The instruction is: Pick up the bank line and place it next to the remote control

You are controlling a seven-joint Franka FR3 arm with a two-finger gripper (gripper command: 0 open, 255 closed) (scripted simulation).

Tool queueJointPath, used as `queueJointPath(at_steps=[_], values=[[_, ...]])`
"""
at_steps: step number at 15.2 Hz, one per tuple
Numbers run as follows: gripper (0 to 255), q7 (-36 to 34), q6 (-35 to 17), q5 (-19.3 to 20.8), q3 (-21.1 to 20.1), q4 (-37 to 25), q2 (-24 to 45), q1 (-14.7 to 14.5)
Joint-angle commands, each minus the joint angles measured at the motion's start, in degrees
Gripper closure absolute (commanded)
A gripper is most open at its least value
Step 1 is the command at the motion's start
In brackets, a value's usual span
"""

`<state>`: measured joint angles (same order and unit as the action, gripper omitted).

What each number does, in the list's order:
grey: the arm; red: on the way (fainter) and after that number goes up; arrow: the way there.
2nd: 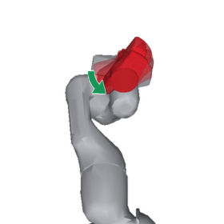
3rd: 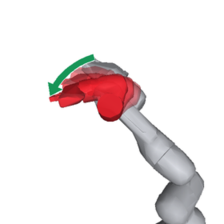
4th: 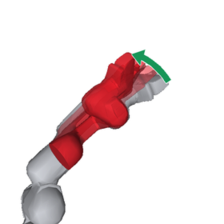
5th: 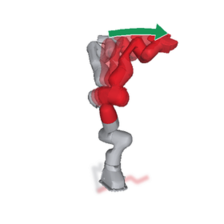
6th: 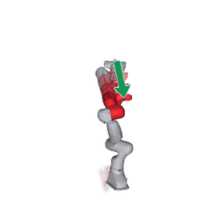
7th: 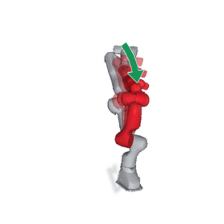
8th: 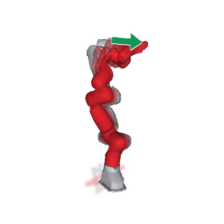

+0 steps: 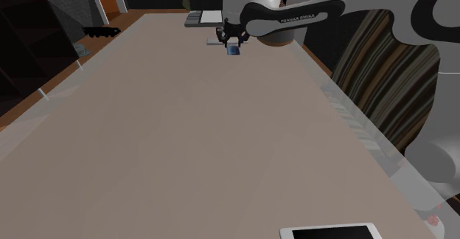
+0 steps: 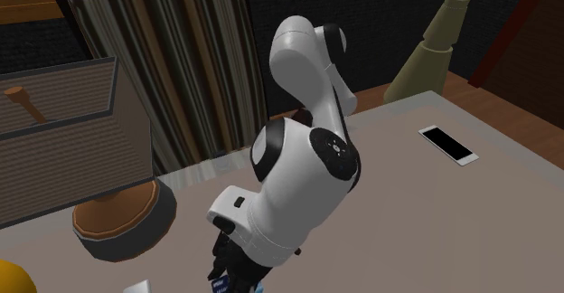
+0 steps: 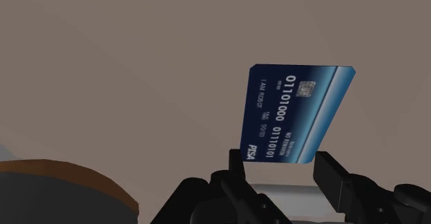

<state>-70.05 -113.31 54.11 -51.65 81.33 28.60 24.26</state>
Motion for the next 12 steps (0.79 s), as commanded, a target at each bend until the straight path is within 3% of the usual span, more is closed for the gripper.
queueJointPath(at_steps=[1,11,12], values=[[255,-0.8,-1.1,0.5,0.3,1.2,0.3,0.2],[255,-1.7,-2.2,1.0,0.5,2.3,0.4,0.4],[0,-1.7,-2.2,1.0,0.5,2.3,0.4,0.4]])
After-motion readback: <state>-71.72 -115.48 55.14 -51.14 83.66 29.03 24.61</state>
